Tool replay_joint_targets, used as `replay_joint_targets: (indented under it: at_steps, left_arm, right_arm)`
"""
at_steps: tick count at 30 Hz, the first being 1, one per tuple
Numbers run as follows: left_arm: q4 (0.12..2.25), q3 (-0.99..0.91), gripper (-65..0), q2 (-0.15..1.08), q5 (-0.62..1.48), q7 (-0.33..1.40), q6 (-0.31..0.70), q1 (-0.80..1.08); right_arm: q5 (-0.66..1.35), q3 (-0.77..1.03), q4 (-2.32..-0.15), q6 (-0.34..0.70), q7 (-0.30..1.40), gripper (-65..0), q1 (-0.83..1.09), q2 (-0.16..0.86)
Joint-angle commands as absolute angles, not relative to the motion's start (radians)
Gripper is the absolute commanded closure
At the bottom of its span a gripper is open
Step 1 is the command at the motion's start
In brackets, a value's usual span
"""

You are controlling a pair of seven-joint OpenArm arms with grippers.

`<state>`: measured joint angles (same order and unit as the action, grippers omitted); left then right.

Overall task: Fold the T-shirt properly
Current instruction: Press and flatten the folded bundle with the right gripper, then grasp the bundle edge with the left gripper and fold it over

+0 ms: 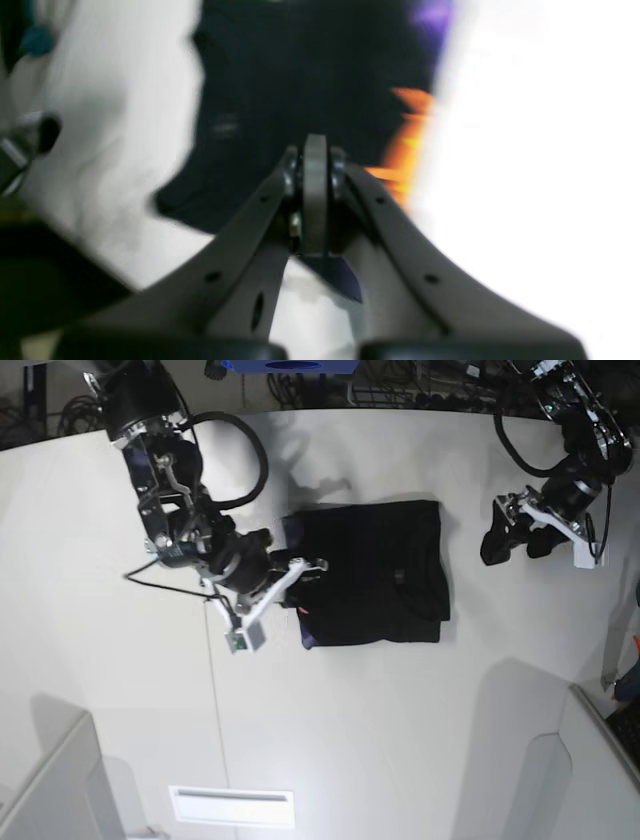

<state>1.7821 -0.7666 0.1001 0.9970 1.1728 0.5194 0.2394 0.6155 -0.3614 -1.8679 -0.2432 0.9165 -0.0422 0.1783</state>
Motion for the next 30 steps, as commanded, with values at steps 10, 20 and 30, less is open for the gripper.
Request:
replay_joint_targets:
  at_steps: [10, 20, 30]
  left_arm:
    - [1.526, -0.524, -65.0, 0.067, 1.03, 1.148, 0.346, 0.056]
    - [1.434, -0.355, -65.0, 0.068, 0.886, 1.148, 0.157, 0.004]
    - [1.425, -0.165, 0.0, 0.148, 0.705, 1.148, 0.157, -0.039]
  right_arm:
    - [0.619, -0.188, -1.896, -0.059, 0.895, 0.0, 0.077, 0.203]
    - [0.619, -0.09, -1.939, -0.018, 0.894, 0.0, 0.131, 0.203]
    - [0.619, -0.028, -1.989, -0.018, 0.891, 0.0, 0.168, 0.223]
